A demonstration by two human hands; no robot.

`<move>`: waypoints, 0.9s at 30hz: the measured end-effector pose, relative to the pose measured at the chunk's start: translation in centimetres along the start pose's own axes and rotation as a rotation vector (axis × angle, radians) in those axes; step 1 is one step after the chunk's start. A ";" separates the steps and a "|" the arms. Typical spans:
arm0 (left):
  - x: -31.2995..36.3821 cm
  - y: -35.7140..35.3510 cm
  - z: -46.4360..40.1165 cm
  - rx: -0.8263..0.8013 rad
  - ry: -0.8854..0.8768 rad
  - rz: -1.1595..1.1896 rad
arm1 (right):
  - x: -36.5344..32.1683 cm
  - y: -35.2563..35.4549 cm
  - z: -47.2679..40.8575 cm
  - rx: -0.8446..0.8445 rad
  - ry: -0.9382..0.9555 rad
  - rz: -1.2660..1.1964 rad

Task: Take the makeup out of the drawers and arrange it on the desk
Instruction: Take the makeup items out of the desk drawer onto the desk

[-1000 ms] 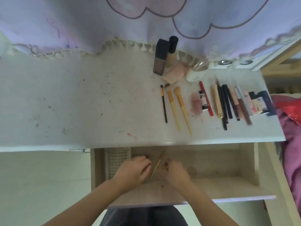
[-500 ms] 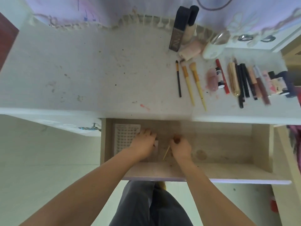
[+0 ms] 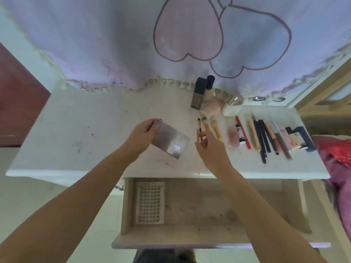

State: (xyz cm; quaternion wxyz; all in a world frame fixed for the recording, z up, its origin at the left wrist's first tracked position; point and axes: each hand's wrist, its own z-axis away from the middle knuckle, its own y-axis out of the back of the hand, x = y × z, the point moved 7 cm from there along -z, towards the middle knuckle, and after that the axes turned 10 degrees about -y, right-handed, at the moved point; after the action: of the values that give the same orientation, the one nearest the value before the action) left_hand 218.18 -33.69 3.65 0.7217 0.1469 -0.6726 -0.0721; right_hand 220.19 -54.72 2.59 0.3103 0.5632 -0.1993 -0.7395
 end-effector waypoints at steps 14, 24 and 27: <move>-6.3 -0.7 -17.6 0.309 0.266 0.023 | -2.1 -3.3 -8.8 0.247 0.168 0.750; -3.0 -0.6 -12.1 0.189 0.139 -0.212 | -3.6 -1.8 -3.4 0.240 0.322 0.444; -3.0 0.0 -2.0 0.175 0.031 -0.125 | -2.2 -5.6 2.4 -0.060 0.410 0.330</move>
State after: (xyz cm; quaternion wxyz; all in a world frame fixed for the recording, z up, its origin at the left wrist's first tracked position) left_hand 219.90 -32.51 0.71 0.7107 0.2521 -0.6545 -0.0554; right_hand 216.95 -49.26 1.21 0.4773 0.6516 -0.1993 -0.5549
